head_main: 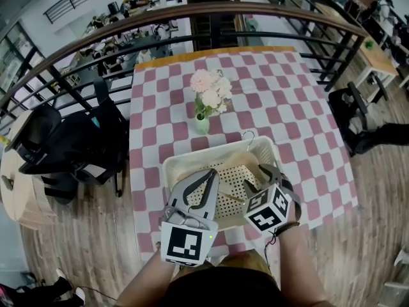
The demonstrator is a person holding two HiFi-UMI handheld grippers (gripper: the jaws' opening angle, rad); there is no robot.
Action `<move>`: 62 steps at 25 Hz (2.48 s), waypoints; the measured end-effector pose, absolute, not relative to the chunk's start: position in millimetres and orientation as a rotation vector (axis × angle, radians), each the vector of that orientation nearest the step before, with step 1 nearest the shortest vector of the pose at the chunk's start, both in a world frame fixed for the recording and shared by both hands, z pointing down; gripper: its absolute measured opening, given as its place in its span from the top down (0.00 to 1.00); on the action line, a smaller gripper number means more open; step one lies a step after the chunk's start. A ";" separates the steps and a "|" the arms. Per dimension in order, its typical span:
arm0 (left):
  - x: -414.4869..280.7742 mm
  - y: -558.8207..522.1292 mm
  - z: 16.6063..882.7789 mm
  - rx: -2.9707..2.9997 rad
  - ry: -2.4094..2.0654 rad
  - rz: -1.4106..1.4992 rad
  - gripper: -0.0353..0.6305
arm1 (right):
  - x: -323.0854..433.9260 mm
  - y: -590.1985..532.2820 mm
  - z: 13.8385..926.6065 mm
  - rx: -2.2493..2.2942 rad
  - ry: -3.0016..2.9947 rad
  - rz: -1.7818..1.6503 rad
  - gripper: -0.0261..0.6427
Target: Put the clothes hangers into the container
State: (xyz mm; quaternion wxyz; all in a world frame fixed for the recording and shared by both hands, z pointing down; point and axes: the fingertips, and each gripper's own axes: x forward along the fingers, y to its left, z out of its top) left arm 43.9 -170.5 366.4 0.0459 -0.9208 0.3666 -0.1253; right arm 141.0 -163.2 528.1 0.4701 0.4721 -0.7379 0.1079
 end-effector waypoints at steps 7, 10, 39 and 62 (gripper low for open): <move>60.1 -169.3 362.3 -2.805 1.096 -0.378 0.93 | 141.4 -158.0 519.4 1.147 -1.853 0.251 0.63; 65.9 -168.5 357.8 -2.800 1.084 -0.370 0.93 | 143.6 -157.0 513.7 1.150 -1.864 0.241 0.63; 50.7 -154.5 306.2 -2.716 1.162 -0.238 0.93 | 91.6 -135.2 313.3 1.438 -2.430 -0.248 0.63; 34.4 -124.7 261.1 -2.722 1.104 -0.049 0.93 | 59.0 -96.1 252.9 1.389 -2.778 -0.351 0.91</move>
